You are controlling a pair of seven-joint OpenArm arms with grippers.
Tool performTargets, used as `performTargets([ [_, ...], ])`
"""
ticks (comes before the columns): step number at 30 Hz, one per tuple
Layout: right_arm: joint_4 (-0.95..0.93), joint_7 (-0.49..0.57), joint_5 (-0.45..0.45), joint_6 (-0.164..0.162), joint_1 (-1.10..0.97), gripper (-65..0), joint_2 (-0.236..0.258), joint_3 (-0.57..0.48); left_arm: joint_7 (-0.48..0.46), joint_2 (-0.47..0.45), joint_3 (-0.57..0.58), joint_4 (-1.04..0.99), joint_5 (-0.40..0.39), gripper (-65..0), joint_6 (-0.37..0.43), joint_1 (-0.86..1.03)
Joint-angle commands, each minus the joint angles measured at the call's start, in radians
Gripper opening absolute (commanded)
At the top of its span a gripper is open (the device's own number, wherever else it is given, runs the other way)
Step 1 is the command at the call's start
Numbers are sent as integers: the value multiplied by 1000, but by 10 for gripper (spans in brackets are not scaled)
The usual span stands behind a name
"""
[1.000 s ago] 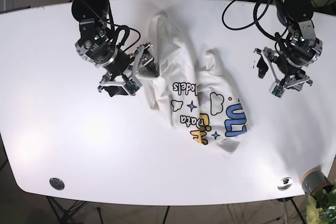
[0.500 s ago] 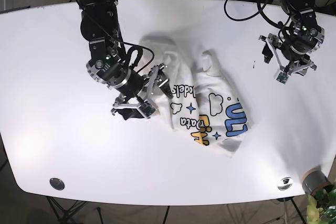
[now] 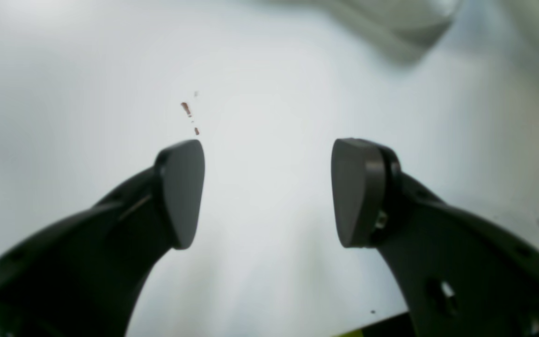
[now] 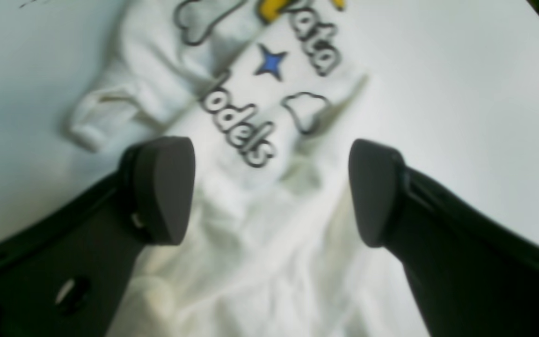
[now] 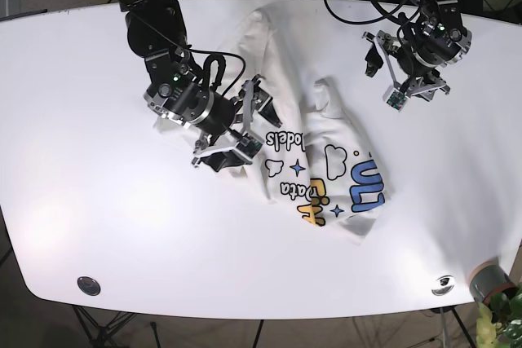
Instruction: Fold the T-shirt properly
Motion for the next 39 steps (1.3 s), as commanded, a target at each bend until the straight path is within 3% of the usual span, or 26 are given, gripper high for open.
performTargets([
  [1, -8, 28, 15, 17, 17, -160, -7, -31, -8, -17, -10, 15, 8, -254, 3, -8],
  [7, -113, 34, 15, 9, 66, -162, -12, -214, -8, -35, -22, 14, 8, -254, 3, -4],
  [10, -182, 34, 6, 8, 108, -162, -44, -297, -8, -46, -76, 14, 8, -254, 3, -7],
  [18, -375, 105, 4, 6, 166, -162, -95, -375, -8, -46, -229, 14, 7, -254, 3, -11],
  [27, -547, 261, 3, -2, 194, -162, -99, -389, -8, -46, -240, 14, 5, -254, 3, -11],
  [31, -599, 333, 3, -77, 215, -162, -95, -389, -8, -46, -237, 14, 3, -254, 3, -11],
  [36, -640, 387, 3, -123, 229, -178, -93, -389, -8, -47, -235, 14, 3, -254, 3, -11],
  [39, -682, 439, 3, -167, 235, -300, -93, -389, -8, -47, -235, 14, 2, -254, 3, -11],
])
